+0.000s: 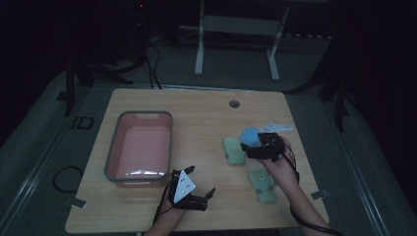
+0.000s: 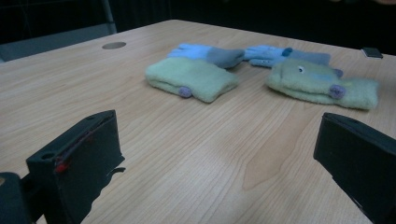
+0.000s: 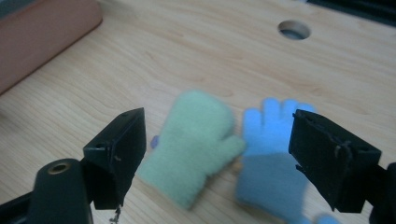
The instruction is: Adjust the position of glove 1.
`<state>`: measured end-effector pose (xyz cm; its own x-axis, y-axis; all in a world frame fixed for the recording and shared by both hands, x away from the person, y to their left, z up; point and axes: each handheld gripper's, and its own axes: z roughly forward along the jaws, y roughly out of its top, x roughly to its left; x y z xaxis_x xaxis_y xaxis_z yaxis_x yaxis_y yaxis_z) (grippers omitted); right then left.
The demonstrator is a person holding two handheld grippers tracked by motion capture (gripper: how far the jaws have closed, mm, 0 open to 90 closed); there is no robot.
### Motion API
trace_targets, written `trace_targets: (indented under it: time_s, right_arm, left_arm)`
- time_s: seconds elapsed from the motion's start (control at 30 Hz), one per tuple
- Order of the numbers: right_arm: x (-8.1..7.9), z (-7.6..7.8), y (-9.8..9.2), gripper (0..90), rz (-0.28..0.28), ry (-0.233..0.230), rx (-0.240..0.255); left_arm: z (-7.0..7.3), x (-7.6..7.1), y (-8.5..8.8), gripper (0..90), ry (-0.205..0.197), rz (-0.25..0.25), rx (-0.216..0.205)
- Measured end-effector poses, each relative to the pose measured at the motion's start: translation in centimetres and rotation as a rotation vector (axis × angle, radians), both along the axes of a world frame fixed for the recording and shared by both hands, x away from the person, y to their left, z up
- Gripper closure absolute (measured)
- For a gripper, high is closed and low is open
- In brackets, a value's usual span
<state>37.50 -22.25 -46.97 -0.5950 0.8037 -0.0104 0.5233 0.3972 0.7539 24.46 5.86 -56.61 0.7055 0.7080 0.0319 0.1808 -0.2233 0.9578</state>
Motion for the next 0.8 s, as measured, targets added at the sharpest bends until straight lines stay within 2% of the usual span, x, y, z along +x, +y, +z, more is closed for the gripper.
trace_targets:
  time_s: [0.03,0.2,0.23,0.3,0.33,0.4,0.43,0.57,0.6,0.63,0.67,0.77,0.8]
  right_arm:
    - [0.3,-0.5,0.6,21.1,-0.002,0.013,0.012]
    - [1.1,-2.0,2.3,22.0,0.012,0.050,-0.026]
    - [1.3,-2.3,2.5,24.4,0.004,0.040,-0.038]
    - [1.8,-2.7,2.8,26.4,0.002,0.050,-0.042]
    - [2.0,-2.8,2.8,30.9,-0.003,0.053,-0.039]
    - [2.3,-3.0,2.9,32.4,0.002,0.062,-0.041]
    - [2.7,-3.7,3.2,40.1,0.002,0.086,-0.045]
    - [3.2,-4.7,3.7,43.1,0.014,0.121,-0.081]
    - [3.4,-5.1,3.8,45.8,0.017,0.135,-0.077]
    - [3.7,-5.8,3.9,50.5,0.005,0.144,-0.100]
    - [3.8,-6.1,4.0,54.3,0.004,0.149,-0.101]
    - [4.1,-6.8,4.0,57.4,0.005,0.163,-0.108]
    - [4.1,-6.9,4.0,61.3,0.001,0.164,-0.099]
  left_arm:
    - [0.0,0.0,0.0,1.0,0.000,0.000,0.000]
    - [0.0,0.0,0.0,1.0,-0.001,-0.004,-0.001]
    - [0.0,0.0,0.0,1.0,-0.001,-0.005,-0.001]
    - [0.0,0.0,0.0,1.0,-0.001,-0.005,-0.001]
    - [0.0,0.0,0.0,1.0,-0.001,-0.006,-0.001]
    - [0.0,0.0,0.0,1.0,0.000,-0.006,-0.003]
    - [0.0,0.0,0.0,1.0,0.001,-0.006,-0.003]
    - [0.0,0.0,0.0,1.0,0.003,-0.006,-0.005]
    - [0.0,0.0,0.0,1.0,0.003,-0.006,-0.006]
    - [0.0,0.0,0.0,1.0,0.003,-0.006,-0.005]
    - [0.0,0.0,0.0,1.0,0.004,-0.005,-0.006]
    - [0.0,0.0,0.0,1.0,0.005,-0.005,-0.007]
    - [0.0,0.0,0.0,1.0,0.005,-0.005,-0.007]
